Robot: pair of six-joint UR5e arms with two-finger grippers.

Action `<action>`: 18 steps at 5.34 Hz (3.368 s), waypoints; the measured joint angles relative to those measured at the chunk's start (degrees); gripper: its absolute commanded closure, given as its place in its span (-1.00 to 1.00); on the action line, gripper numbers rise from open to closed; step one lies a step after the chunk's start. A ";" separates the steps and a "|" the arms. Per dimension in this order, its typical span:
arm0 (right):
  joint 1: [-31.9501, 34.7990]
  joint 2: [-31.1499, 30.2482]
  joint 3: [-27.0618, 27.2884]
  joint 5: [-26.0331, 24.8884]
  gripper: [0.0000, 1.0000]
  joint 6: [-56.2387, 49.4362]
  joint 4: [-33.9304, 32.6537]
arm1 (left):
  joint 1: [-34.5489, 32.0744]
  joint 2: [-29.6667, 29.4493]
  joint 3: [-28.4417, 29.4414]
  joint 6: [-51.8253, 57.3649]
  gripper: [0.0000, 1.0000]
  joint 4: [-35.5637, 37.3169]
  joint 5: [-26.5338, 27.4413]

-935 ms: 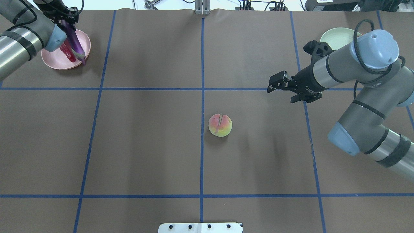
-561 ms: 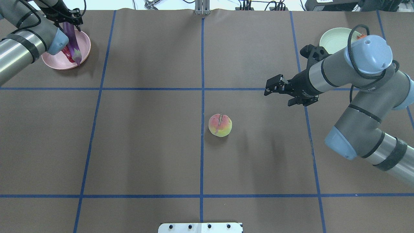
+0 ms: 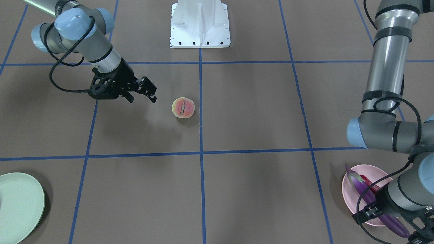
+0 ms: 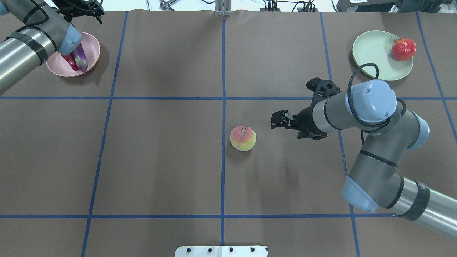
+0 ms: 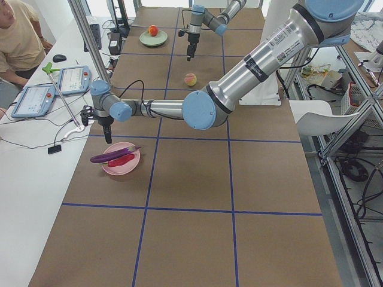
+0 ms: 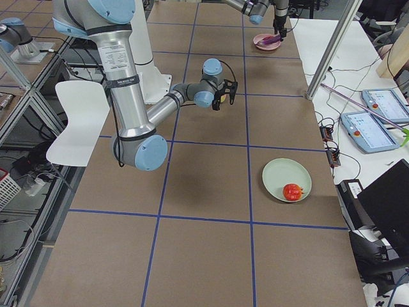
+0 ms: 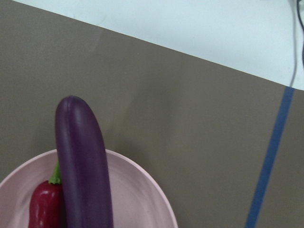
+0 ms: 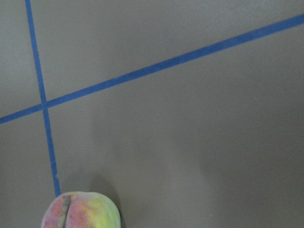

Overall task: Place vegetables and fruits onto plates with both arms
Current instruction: 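Reach the right gripper down to the peach and grasp it, then carry the peach to the green plate while the left gripper releases the eggplant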

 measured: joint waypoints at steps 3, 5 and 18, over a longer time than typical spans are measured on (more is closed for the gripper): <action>-9.58 6.72 0.14 -13.13 -1.00 9.60 -10.15 | 0.81 0.82 -3.41 -2.32 -1.00 1.43 -0.23; -10.54 8.59 -0.95 -15.29 -0.99 11.73 -11.56 | 2.09 1.90 -5.11 -4.70 -1.00 1.16 -0.05; -7.96 14.57 -9.06 -18.99 1.00 13.20 -11.20 | 4.24 2.96 -8.60 -9.79 -1.00 1.59 0.49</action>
